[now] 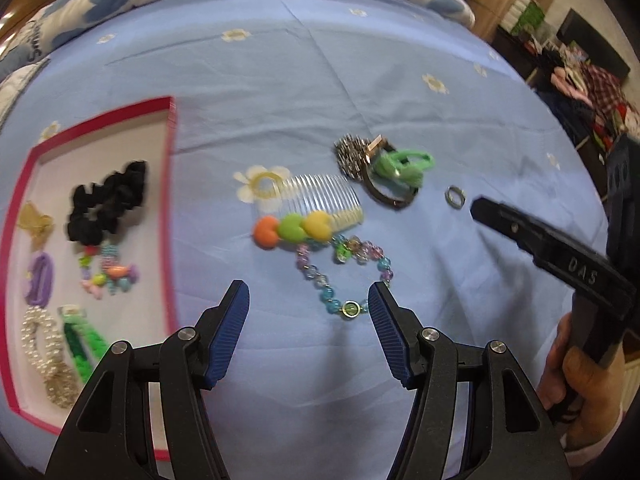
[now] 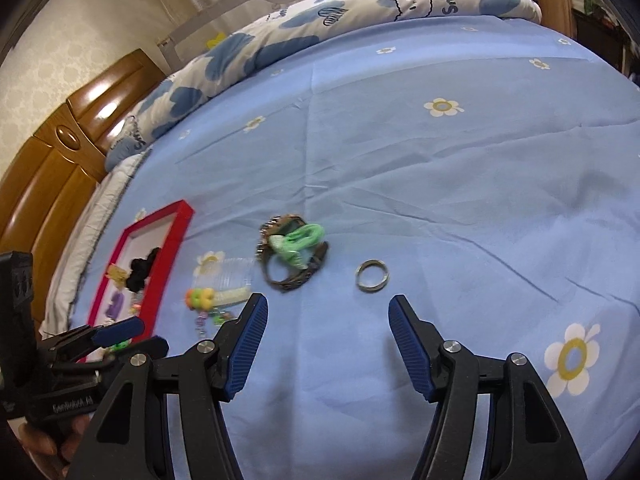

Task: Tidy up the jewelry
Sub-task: 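Move both open tools back toward the remaining comb, clip and ring, then grasp the beaded bracelet with the left tool while the right tool grasps the silver ring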

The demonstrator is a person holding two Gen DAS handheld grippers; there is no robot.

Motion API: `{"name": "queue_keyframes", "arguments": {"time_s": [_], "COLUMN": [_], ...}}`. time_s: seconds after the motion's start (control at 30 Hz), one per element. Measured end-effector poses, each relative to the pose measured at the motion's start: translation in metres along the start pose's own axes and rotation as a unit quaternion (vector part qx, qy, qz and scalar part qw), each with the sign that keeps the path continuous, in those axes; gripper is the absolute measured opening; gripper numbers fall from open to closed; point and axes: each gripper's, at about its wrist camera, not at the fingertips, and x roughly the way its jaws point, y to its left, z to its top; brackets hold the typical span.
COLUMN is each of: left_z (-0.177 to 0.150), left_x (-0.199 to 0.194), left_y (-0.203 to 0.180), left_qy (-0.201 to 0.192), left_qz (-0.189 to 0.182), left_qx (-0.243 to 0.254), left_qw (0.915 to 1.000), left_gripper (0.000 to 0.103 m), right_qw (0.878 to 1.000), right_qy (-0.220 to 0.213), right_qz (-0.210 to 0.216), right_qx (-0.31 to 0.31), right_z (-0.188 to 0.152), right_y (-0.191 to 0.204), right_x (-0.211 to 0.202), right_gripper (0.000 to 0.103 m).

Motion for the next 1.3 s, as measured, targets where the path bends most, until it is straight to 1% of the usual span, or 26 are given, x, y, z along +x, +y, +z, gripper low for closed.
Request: {"name": "queue_keyframes", "arguments": {"time_s": [0.07,0.1,0.17,0.23,0.27,0.3,0.33,0.37,0.4,0.47,0.6,0.73,1.0,1.17,1.3], "left_z": [0.002,0.002,0.004,0.006,0.006,0.007,0.007,0.008,0.008,0.008,0.003,-0.003,-0.008,-0.011,-0.014], "left_x": [0.011,0.016,0.026,0.032,0.034,0.036,0.037,0.038,0.039,0.039,0.029,0.009,-0.038,-0.066,-0.088], "left_y": [-0.003,-0.004,-0.007,-0.01,-0.011,-0.013,-0.015,-0.015,-0.015,-0.014,-0.009,-0.002,0.009,0.017,0.029], "left_qy": [0.012,0.016,0.024,0.024,0.022,0.023,0.023,0.021,0.02,0.019,0.009,-0.008,-0.049,-0.074,-0.094], "left_qz": [-0.001,0.0,0.002,0.006,0.009,0.013,0.017,0.016,0.01,0.002,-0.018,-0.033,-0.049,-0.056,-0.062], "left_qx": [0.001,0.002,0.001,0.004,0.008,0.013,0.019,0.021,0.022,0.019,0.01,0.0,-0.011,-0.022,-0.041], "left_qw": [0.9999,0.9999,0.9997,0.9997,0.9997,0.9996,0.9994,0.9994,0.9995,0.9996,0.9998,0.9994,0.9975,0.9955,0.9928], "left_gripper": [0.061,0.061,0.06,0.055,0.051,0.039,0.028,0.021,0.007,0.006,0.006,0.006,0.006,0.006,0.006], "right_qw": [1.0,1.0,0.999,0.999,0.998,0.998,0.997,0.996,0.996,0.997,0.998,0.999,0.999,0.997,0.996], "right_qy": [0.004,0.008,0.014,0.023,0.029,0.031,0.029,0.025,0.023,0.019,0.014,0.004,-0.008,-0.006,-0.002], "right_qz": [-0.008,-0.012,-0.022,-0.032,-0.037,-0.042,-0.048,-0.054,-0.057,-0.054,-0.04,-0.017,0.034,0.057,0.072], "right_qx": [-0.007,-0.012,-0.023,-0.033,-0.039,-0.045,-0.052,-0.059,-0.062,-0.056,-0.043,-0.037,-0.039,-0.05,-0.057], "right_z": [0.003,0.005,0.008,0.01,0.01,0.009,0.008,0.007,0.006,0.006,0.003,0.0,-0.008,-0.01,-0.014], "right_y": [-0.003,-0.004,-0.005,-0.006,-0.007,-0.007,-0.007,-0.007,-0.008,-0.011,-0.015,-0.009,0.018,0.04,0.054], "right_x": [0.007,0.012,0.022,0.031,0.036,0.039,0.04,0.04,0.039,0.035,0.024,0.007,-0.019,-0.023,-0.022], "right_gripper": [0.061,0.058,0.056,0.049,0.044,0.039,0.037,0.033,0.028,0.024,0.023,0.023,0.023,0.023,0.023]}}
